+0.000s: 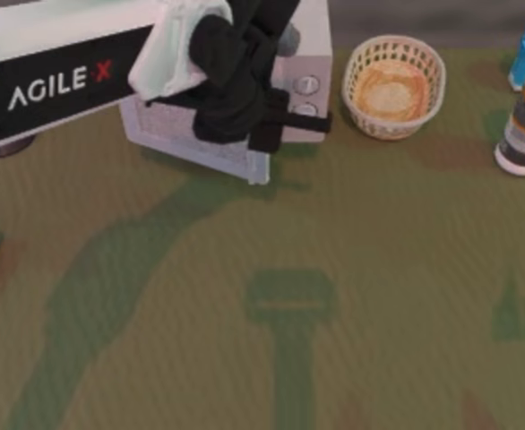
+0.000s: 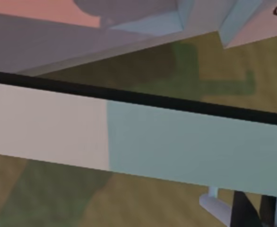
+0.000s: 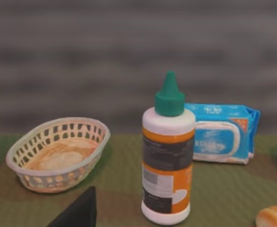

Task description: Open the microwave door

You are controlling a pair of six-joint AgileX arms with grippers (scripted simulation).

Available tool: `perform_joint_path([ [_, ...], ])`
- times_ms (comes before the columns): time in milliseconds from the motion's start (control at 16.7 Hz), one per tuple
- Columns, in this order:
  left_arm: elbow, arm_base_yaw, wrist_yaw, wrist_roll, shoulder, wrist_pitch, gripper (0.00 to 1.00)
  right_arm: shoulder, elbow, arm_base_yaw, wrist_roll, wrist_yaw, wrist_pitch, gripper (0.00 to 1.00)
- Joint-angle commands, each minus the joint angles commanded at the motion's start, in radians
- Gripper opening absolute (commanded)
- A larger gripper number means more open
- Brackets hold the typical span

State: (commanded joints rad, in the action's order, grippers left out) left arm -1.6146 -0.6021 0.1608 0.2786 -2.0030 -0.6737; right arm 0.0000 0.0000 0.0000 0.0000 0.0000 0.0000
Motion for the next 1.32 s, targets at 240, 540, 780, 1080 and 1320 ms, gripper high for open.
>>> perform_joint_path([
  [240,0.000,0.000,0.000,0.000,0.000,0.000,0.00,0.000,0.000,0.000,0.000,0.000,0.000,1.00],
  [540,0.023,0.000,-0.017,-0.021,0.017,0.013,0.00,0.000,0.000,0.000,0.000,0.000,0.000,1.00],
  [780,0.105,0.019,-0.055,-0.097,0.062,0.035,0.00,0.000,0.000,0.000,0.000,0.000,0.000,1.00],
  [1080,0.123,0.026,-0.067,-0.120,0.086,0.052,0.00,0.000,0.000,0.000,0.000,0.000,0.000,1.00],
  [1320,0.123,0.026,-0.067,-0.120,0.086,0.052,0.00,0.000,0.000,0.000,0.000,0.000,0.000,1.00],
])
